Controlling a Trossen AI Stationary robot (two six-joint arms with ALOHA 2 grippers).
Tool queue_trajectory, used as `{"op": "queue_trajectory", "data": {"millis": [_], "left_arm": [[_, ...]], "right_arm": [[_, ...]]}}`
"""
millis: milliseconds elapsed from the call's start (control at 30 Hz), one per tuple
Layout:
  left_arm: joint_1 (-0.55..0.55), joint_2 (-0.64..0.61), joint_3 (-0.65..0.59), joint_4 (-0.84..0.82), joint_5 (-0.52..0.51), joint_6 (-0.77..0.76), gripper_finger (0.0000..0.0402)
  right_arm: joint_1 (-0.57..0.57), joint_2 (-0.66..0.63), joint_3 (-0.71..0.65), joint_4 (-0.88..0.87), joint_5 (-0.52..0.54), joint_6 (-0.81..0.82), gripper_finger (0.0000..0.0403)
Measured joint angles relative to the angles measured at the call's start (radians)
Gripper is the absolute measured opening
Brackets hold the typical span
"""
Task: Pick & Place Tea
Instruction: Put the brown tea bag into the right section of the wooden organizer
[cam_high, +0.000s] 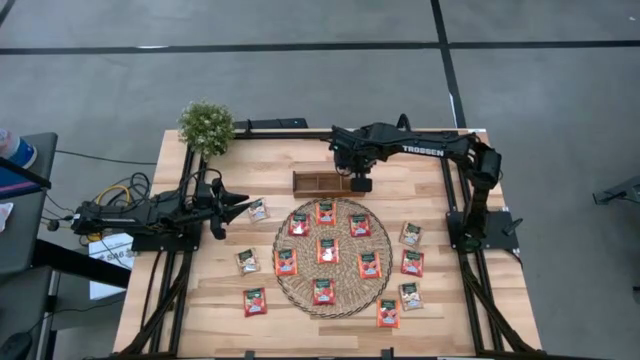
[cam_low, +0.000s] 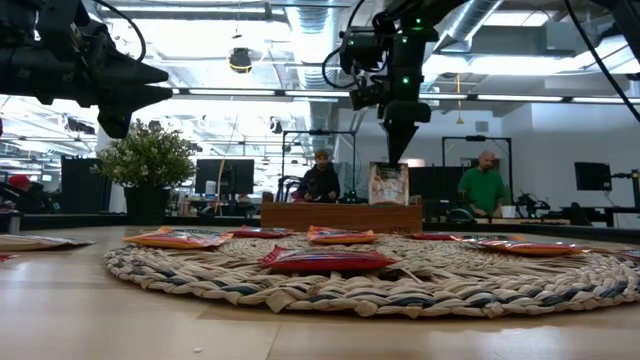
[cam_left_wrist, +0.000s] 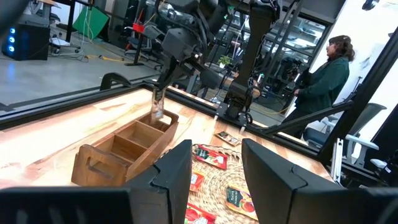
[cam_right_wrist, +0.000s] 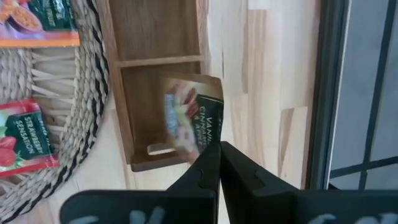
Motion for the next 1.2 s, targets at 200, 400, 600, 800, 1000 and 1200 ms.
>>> {"op": "queue_trajectory", "data": {"millis": [200, 400, 600, 800, 1000, 1200], "left_arm": [[0.0, 0.0, 0.0, 0.0, 0.0, 0.0, 0.0133], [0.0, 0.0, 0.0, 0.0, 0.0, 0.0, 0.0133], [0.0, 0.0, 0.0, 0.0, 0.0, 0.0, 0.0133], [0.0, 0.0, 0.0, 0.0, 0.0, 0.0, 0.0133], [0.0, 0.0, 0.0, 0.0, 0.0, 0.0, 0.0133], [0.0, 0.0, 0.0, 0.0, 0.0, 0.0, 0.0133]], "right_arm": [[0.0, 0.0, -0.002, 0.029, 0.0, -0.001, 0.0], [-0.007, 0.0, -0.002, 0.031, 0.0, -0.011, 0.0], [-0.013, 0.0, -0.002, 0.032, 0.0, -0.011, 0.0], [-0.013, 0.0, -0.002, 0.032, 0.0, -0.015, 0.0], [-0.013, 0.0, -0.002, 0.032, -0.001, -0.017, 0.0], [-0.013, 0.0, -0.045, 0.047, -0.002, -0.013, 0.0]]}}
